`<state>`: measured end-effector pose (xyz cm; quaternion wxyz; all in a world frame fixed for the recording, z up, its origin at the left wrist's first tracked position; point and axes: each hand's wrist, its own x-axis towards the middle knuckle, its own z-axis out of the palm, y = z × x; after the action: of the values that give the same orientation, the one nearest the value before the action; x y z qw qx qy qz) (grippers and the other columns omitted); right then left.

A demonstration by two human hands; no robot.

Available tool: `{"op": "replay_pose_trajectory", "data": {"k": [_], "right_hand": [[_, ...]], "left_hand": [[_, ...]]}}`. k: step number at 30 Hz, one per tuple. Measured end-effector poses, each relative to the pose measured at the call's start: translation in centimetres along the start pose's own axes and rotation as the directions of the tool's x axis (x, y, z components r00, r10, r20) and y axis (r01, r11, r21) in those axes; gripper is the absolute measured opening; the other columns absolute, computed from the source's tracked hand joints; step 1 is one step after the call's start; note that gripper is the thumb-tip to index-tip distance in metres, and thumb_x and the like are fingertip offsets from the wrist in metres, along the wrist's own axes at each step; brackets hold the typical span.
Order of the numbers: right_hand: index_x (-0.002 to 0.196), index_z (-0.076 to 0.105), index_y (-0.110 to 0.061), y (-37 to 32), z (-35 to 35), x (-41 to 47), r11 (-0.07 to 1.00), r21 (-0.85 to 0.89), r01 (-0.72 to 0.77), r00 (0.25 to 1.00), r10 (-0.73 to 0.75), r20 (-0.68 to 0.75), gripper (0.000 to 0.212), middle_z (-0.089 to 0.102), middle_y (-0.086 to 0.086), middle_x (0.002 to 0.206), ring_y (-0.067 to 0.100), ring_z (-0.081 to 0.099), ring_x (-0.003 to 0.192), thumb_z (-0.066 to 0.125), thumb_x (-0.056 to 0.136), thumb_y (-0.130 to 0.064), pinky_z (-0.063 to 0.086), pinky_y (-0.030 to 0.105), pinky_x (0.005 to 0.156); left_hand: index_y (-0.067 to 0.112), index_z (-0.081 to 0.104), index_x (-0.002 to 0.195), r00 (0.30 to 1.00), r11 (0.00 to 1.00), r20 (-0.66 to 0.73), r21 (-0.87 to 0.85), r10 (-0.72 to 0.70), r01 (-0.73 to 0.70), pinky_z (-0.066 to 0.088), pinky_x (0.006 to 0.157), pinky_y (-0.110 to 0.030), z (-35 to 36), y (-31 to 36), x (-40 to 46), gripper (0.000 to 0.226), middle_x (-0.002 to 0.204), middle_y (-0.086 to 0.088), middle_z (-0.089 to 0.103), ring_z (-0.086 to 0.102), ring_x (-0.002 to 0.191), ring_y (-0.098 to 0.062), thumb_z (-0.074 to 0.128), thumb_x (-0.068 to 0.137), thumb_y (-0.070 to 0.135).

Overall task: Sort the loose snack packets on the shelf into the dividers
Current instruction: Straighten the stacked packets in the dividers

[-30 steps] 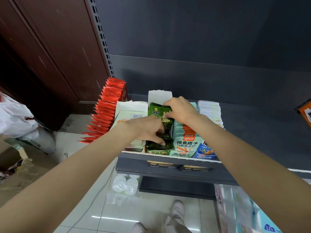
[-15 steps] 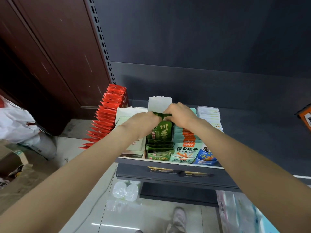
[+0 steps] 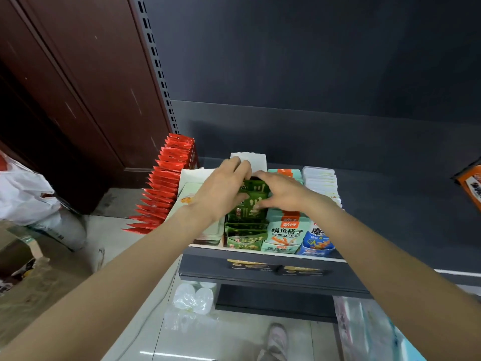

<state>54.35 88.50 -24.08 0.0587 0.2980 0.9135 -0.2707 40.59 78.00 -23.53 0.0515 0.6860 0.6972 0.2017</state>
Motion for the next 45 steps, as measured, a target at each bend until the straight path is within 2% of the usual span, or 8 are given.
{"op": "replay_pose_trajectory", "data": {"k": [4, 8, 13, 21, 30, 35, 40, 45], "right_hand": [[0.119, 0.05, -0.022, -0.1, 0.9, 0.6, 0.988, -0.156, 0.019, 0.988, -0.042, -0.148, 0.04, 0.059, 0.004, 0.117, 0.023, 0.054, 0.109, 0.067, 0.083, -0.02, 0.048, 0.036, 0.081], [0.128, 0.05, -0.023, -0.2, 1.0, 0.9, 0.985, -0.173, -0.005, 0.989, -0.02, -0.143, 0.047, 0.06, 0.005, 0.121, 0.023, 0.055, 0.109, 0.067, 0.084, -0.026, 0.043, 0.03, 0.074], [0.121, 0.062, -0.027, -0.1, 0.3, 1.1, 0.992, -0.124, -0.007, 0.997, -0.002, -0.075, 0.034, 0.064, 0.005, 0.115, 0.025, 0.057, 0.106, 0.059, 0.089, -0.036, 0.046, 0.033, 0.079], [0.081, 0.069, -0.021, -1.3, -2.0, 1.7, 0.987, -0.138, -0.082, 0.994, 0.07, -0.089, 0.018, 0.057, -0.002, 0.069, 0.021, 0.054, 0.075, 0.061, 0.088, -0.035, 0.035, 0.029, 0.065], [0.073, 0.065, -0.025, -0.9, -3.0, 2.6, 0.996, -0.059, -0.072, 0.997, 0.071, -0.018, 0.014, 0.064, -0.001, 0.077, 0.019, 0.058, 0.078, 0.065, 0.086, -0.029, 0.046, 0.033, 0.071], [0.139, 0.04, -0.025, -0.5, -2.3, 2.2, 0.998, -0.005, -0.056, 0.973, 0.053, -0.225, 0.066, 0.047, 0.006, 0.134, 0.024, 0.041, 0.125, 0.066, 0.081, -0.007, 0.039, 0.042, 0.101], [0.15, 0.013, -0.024, 0.7, -1.7, 1.8, 0.983, 0.158, -0.097, 0.954, 0.137, -0.267, 0.083, 0.021, 0.004, 0.153, 0.022, 0.022, 0.14, 0.059, 0.085, 0.0, 0.025, 0.035, 0.112], [0.149, -0.007, -0.03, -0.1, -1.9, 1.8, 0.978, 0.177, -0.109, 0.977, 0.139, -0.164, 0.087, 0.016, 0.0, 0.157, 0.022, 0.035, 0.136, 0.041, 0.088, 0.01, 0.038, 0.028, 0.1]], "left_hand": [[0.022, 0.05, 0.116, 0.922, 0.983, 0.386, -0.176, 0.021, 0.052, 0.049, 0.076, -0.03, -1.4, 1.1, -1.3, 0.062, 0.095, 0.008, 0.059, 0.057, 0.085, -0.012, 0.072, 0.069, 0.057], [0.024, 0.053, 0.122, 0.8, 0.971, 0.6, 0.181, 0.014, -0.154, 0.049, 0.078, -0.033, -0.7, 1.2, -2.0, 0.067, 0.111, 0.003, 0.064, 0.059, 0.098, -0.02, 0.067, 0.07, 0.064], [0.01, 0.057, 0.114, 0.831, 0.934, 0.555, 0.284, 0.024, -0.216, 0.044, 0.073, -0.036, 0.1, 1.4, -1.3, 0.025, 0.101, -0.011, 0.062, 0.06, 0.093, -0.029, 0.049, 0.097, 0.026], [0.005, 0.062, 0.102, 0.861, 0.979, 0.509, 0.171, 0.011, -0.113, 0.04, 0.075, -0.029, -1.2, 0.8, 1.1, 0.017, 0.103, -0.012, 0.064, 0.058, 0.097, -0.027, 0.055, 0.093, 0.018], [0.007, 0.06, 0.111, 0.877, 0.982, 0.48, 0.178, -0.028, -0.067, 0.045, 0.084, -0.034, -0.8, 0.6, 2.1, 0.021, 0.11, -0.011, 0.062, 0.058, 0.102, -0.026, 0.056, 0.093, 0.017], [0.009, 0.049, 0.12, 0.929, 0.975, 0.354, 0.22, -0.11, 0.031, 0.049, 0.081, -0.041, 0.2, 0.4, 1.9, 0.027, 0.111, -0.015, 0.06, 0.059, 0.1, -0.032, 0.054, 0.093, 0.013], [0.005, 0.027, 0.135, 0.955, 0.921, 0.066, 0.291, -0.29, 0.259, 0.033, 0.103, -0.033, 1.6, 1.0, 1.4, 0.069, 0.136, -0.017, 0.032, 0.035, 0.124, -0.028, 0.068, 0.084, 0.028], [0.003, -0.023, 0.144, 0.849, 0.849, 0.299, -0.178, -0.435, 0.497, 0.009, 0.117, -0.038, 1.5, 2.2, 1.6, 0.099, 0.151, -0.018, -0.027, -0.022, 0.141, -0.032, 0.057, 0.085, -0.003]]}}
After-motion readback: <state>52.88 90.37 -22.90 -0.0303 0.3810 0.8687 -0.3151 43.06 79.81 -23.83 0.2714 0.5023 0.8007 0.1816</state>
